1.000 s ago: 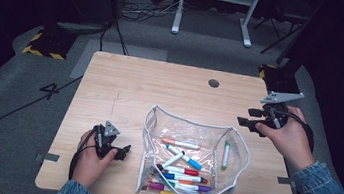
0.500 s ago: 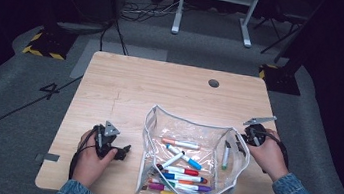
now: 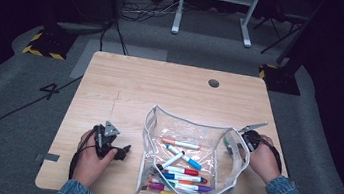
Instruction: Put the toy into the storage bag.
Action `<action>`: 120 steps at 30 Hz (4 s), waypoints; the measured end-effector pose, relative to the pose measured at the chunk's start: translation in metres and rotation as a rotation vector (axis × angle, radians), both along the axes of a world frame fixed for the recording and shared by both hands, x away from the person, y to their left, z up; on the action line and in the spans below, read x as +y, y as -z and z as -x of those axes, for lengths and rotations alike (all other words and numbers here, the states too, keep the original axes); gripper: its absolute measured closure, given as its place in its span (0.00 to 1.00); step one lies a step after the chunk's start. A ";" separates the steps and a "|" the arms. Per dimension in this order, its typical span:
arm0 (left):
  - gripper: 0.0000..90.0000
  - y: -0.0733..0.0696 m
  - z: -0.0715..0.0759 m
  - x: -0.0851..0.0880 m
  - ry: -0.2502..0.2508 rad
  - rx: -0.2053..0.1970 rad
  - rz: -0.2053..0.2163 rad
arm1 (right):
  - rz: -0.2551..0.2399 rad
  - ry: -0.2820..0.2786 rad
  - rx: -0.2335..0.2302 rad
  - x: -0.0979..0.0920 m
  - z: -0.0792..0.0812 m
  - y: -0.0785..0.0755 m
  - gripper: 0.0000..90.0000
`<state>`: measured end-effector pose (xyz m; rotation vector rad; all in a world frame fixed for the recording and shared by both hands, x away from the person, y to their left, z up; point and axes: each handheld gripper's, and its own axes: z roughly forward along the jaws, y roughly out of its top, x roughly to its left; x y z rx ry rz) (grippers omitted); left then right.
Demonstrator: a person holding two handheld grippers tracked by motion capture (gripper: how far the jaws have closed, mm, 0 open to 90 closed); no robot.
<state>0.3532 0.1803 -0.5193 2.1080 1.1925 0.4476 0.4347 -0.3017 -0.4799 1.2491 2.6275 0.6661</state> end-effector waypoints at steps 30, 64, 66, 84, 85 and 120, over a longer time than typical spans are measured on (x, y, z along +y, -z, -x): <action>0.10 0.000 0.000 0.000 0.002 0.004 0.001 | -0.115 -0.070 -0.054 0.001 0.017 -0.121 0.86; 0.10 0.000 -0.002 -0.001 0.004 0.003 -0.002 | -0.197 -0.468 -0.060 0.103 0.074 -0.204 0.86; 0.10 0.000 -0.002 -0.001 0.004 0.003 -0.002 | -0.192 -0.490 -0.049 0.111 0.077 -0.201 0.86; 0.10 0.000 -0.002 -0.001 0.006 0.002 -0.004 | -0.041 -0.658 0.048 0.169 0.084 -0.152 0.86; 0.10 0.000 -0.002 -0.001 0.006 0.002 -0.004 | -0.034 -0.664 0.055 0.171 0.084 -0.149 0.86; 0.10 0.000 -0.002 -0.001 0.005 0.001 -0.005 | 0.309 -0.832 0.241 0.210 0.101 -0.071 0.86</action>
